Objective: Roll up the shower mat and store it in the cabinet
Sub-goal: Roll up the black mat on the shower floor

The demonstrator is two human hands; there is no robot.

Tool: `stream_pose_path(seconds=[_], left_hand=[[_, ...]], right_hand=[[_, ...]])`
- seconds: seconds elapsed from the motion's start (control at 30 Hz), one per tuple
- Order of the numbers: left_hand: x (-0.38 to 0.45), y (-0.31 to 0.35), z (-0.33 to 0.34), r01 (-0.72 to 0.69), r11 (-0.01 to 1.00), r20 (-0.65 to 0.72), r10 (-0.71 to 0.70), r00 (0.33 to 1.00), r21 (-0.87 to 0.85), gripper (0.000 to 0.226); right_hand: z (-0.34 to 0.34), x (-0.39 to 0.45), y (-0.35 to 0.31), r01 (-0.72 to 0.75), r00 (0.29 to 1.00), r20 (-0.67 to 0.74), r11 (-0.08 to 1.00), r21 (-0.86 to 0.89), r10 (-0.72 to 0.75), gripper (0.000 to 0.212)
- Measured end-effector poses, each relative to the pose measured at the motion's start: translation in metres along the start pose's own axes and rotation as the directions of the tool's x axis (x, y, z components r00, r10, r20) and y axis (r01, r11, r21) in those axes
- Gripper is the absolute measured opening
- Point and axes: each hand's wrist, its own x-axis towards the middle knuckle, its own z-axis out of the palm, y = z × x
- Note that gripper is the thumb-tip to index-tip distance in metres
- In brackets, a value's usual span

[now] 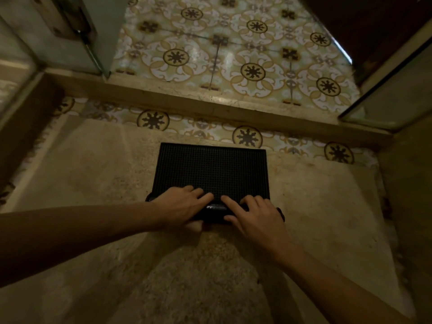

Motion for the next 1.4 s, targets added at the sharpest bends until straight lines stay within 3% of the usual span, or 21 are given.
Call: stream_pose_path(seconds=[0.27,0.4,0.5,0.6,0.73,0.87,1.03,1.2,1.33,1.4], left_hand=[[-0.016,0.01,0.015,0.07,0.995,-0.15,-0.079,0.986,-0.065,0.074],[-0.015,0.016,0.019,0.107,0.993,-0.122,-0.112,0.986,-0.05,0.077],[-0.019,0.024,0.021,0.173,0.984,-0.1,-0.176,0.979,-0.044,0.075],[-0.022,0.03,0.018,0.214,0.975,-0.06,-0.217,0.974,-0.052,0.07],[-0.028,0.032,0.019,0.204,0.977,-0.05,-0.207,0.977,-0.06,0.066],[-0.026,0.026,0.018,0.207,0.974,-0.114,-0.216,0.97,-0.088,0.066],[-0.026,0.014,0.017,0.118,0.992,-0.205,-0.108,0.973,0.038,0.074],[-0.024,0.005,0.021,0.051,0.998,-0.214,-0.042,0.976,0.037,0.068],[-0.021,0.0,0.021,0.067,0.997,-0.21,-0.072,0.975,-0.034,0.067],[-0.021,-0.001,0.02,0.068,0.997,-0.219,-0.073,0.973,-0.031,0.066]], right_hand=[[-0.008,0.008,-0.001,0.029,1.0,0.007,0.999,0.015,-0.029,0.05],[-0.01,0.009,-0.001,0.055,0.998,0.031,0.998,0.004,-0.055,0.052],[-0.009,0.0,-0.003,0.071,0.995,0.074,0.998,0.002,-0.071,0.065],[-0.006,-0.007,-0.001,0.163,0.984,0.077,0.986,-0.046,-0.159,0.07],[-0.003,-0.003,0.006,0.25,0.968,0.045,0.965,-0.081,-0.247,0.071],[-0.006,0.008,0.011,0.231,0.963,0.141,0.973,-0.006,-0.228,0.07],[-0.009,0.023,0.016,0.26,0.951,0.168,0.965,0.028,-0.261,0.071],[0.009,-0.011,0.001,0.143,0.982,-0.109,0.987,-0.075,-0.151,0.062],[0.02,-0.027,-0.015,0.008,0.995,-0.096,1.0,-0.002,-0.009,0.063],[0.017,-0.018,-0.014,0.005,0.998,-0.064,1.0,0.015,-0.004,0.066]])
